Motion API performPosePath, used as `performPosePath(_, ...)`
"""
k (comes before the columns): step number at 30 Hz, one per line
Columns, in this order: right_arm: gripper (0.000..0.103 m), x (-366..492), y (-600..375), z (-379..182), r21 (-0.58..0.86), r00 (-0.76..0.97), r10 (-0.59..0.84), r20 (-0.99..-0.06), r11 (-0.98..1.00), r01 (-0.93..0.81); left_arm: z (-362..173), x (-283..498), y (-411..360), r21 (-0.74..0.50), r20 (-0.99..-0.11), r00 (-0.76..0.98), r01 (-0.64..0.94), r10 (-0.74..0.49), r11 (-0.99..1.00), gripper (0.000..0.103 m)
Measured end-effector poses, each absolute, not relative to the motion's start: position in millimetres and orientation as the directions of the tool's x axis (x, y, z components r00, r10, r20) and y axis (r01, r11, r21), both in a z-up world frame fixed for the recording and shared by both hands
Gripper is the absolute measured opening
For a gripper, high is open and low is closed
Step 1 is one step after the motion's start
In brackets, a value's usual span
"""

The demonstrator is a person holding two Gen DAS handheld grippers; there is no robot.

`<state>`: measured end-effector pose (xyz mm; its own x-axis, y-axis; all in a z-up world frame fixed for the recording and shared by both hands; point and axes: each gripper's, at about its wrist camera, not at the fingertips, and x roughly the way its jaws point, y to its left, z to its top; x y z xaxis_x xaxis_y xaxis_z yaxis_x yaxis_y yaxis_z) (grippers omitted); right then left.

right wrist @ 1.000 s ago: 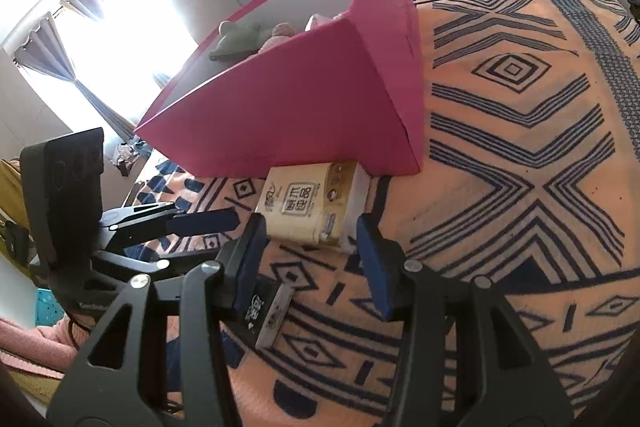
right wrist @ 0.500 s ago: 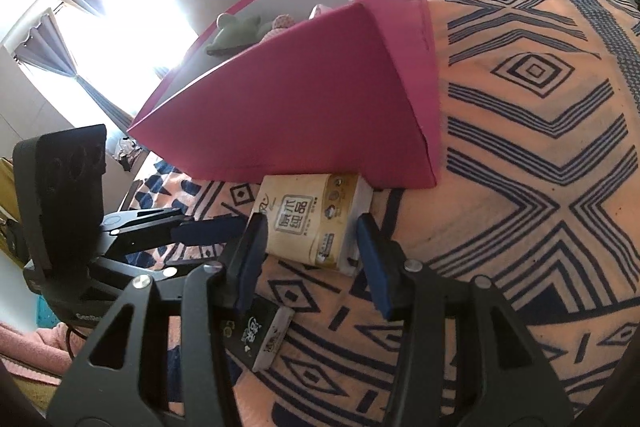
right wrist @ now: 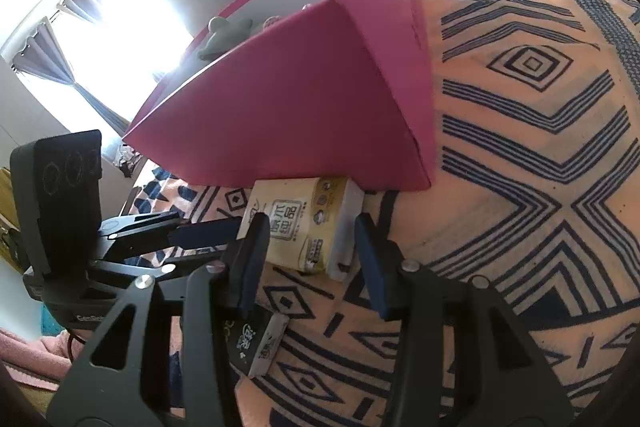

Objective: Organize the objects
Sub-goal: 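Lift the beige tissue pack with the right gripper toward the pink box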

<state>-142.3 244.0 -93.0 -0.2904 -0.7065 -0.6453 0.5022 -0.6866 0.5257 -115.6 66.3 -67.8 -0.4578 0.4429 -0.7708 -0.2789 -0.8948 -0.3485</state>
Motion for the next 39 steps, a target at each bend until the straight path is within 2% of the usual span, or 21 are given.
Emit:
performPosePath(11, 0.045, -138, 247, -78, 0.463, -0.340, -0.677, -0.653, -0.712, 0.529, -58, -109, 71, -0.344, -0.756, -0.462, -0.322, 0.464, -0.882, 0.035)
performPosePath(39, 0.045, -112, 254, -32, 0.412, -0.412, -0.697, -0.587, -0.695, 0.589, -9, -74, 77, -0.284, -0.691, -0.535, -0.418, 0.486, -0.863, 0.035)
